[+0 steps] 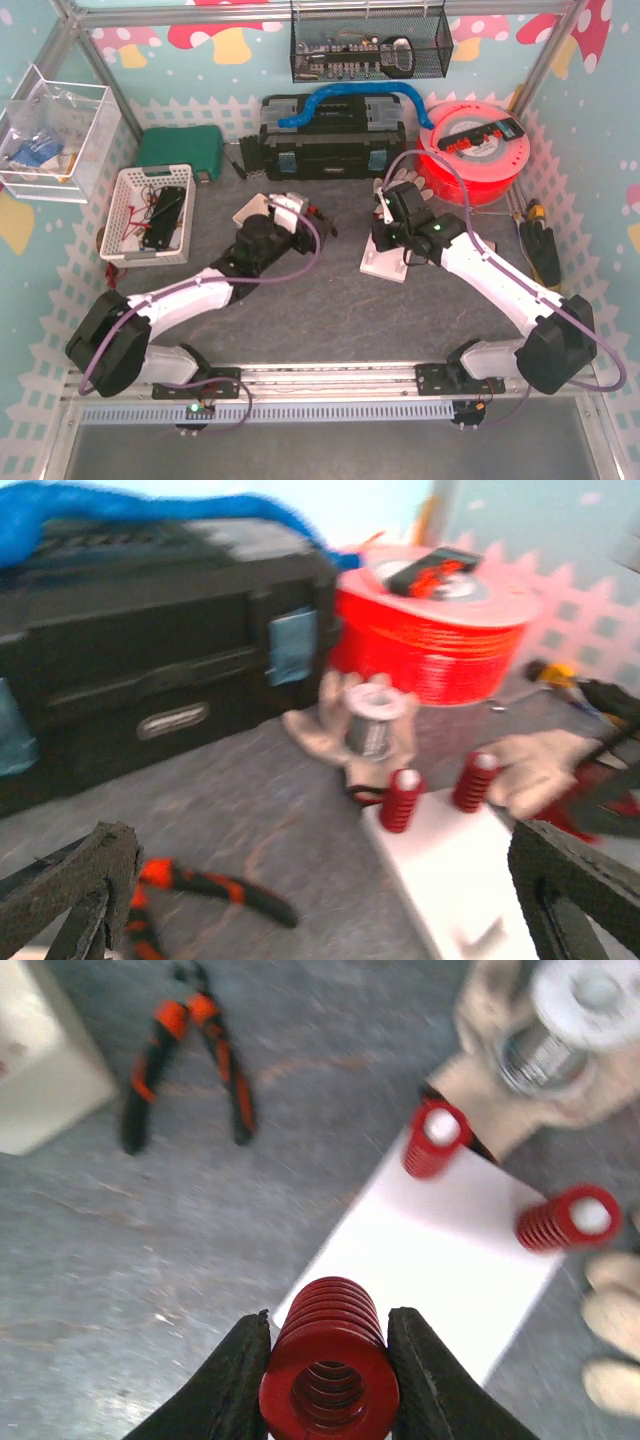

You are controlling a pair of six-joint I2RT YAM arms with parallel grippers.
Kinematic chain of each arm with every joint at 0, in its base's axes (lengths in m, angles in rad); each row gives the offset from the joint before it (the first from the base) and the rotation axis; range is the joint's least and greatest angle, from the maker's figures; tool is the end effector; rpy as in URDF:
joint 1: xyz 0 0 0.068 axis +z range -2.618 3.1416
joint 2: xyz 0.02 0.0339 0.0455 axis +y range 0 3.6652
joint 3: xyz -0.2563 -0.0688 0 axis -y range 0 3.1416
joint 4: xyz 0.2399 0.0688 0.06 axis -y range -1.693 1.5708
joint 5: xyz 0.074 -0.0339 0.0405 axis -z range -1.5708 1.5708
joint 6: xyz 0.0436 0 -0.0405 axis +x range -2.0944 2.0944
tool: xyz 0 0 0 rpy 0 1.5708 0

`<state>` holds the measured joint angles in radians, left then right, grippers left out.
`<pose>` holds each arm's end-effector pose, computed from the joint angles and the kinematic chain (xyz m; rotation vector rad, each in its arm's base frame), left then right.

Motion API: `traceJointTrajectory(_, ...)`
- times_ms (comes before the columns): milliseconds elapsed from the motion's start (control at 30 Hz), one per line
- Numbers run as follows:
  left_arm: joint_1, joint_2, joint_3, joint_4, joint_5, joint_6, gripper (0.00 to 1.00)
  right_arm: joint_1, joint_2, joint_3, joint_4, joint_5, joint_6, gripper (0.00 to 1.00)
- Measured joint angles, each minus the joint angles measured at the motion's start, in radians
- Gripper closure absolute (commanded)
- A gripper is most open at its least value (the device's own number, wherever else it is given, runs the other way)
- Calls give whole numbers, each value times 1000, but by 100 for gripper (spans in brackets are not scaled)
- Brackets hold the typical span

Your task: Install the large spring

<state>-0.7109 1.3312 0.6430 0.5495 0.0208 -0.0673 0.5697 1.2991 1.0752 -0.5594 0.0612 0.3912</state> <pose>0.2260 -0.1958 0.2402 0.5671 1.6511 -0.5930 0.2387 0.1497 0.2827 -0.1826 2.3806 0.3936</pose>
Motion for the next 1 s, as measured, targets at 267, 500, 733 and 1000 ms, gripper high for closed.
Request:
traceJointTrajectory(267,180,-12,106,-286,3,-209,1,2,-19,-90,-167,130,72,100)
traceJointTrajectory(500,187,-30,74,-340,28,-253,1,2,-35,-111,-197,137,100,100)
traceJointTrajectory(733,187,-52,72,-344,32,-259,1,2,-35,-137,-166,173,111,100)
traceJointTrajectory(1000,187,-50,72,-344,36,-259,1,-21,-25,-206,-101,174,115,100)
